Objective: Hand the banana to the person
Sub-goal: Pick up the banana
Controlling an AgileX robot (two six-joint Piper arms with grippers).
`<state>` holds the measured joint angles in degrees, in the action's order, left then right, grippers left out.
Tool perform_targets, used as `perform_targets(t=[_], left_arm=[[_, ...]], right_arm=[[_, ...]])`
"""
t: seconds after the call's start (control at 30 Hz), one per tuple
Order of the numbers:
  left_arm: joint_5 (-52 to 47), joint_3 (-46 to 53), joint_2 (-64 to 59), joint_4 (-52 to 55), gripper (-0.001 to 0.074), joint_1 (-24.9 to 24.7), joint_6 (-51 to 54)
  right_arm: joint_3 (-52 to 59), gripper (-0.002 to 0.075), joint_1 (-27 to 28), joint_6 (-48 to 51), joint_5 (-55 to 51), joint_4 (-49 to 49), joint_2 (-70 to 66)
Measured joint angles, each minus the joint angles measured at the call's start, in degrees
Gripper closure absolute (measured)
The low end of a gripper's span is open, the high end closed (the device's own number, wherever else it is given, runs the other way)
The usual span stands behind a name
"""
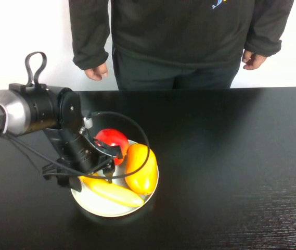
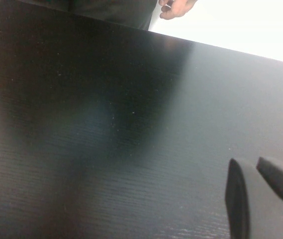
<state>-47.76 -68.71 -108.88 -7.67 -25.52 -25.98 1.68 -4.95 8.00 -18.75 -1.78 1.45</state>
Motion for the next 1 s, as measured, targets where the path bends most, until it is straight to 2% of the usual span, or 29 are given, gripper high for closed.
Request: perform_targets(t=[0.8, 0.9, 1.0], left_arm=[[3.0, -0.6, -5.0, -0.6, 0.0247, 0.4, -3.4], [3.4, -0.6, -5.0, -0.4, 0.0302, 0.4, -3.4], [3.6, -0.6, -5.1, -0.2, 0.0436, 0.4, -3.5]], right_arm=[[0.0, 0.0735, 0.0, 0.0, 0.0, 0.0, 0.0], [0.0, 0.0735, 0.0, 0.0, 0.0, 0.0, 0.0], [0.0, 0.0735, 0.0, 0.0, 0.0, 0.0, 0.0]])
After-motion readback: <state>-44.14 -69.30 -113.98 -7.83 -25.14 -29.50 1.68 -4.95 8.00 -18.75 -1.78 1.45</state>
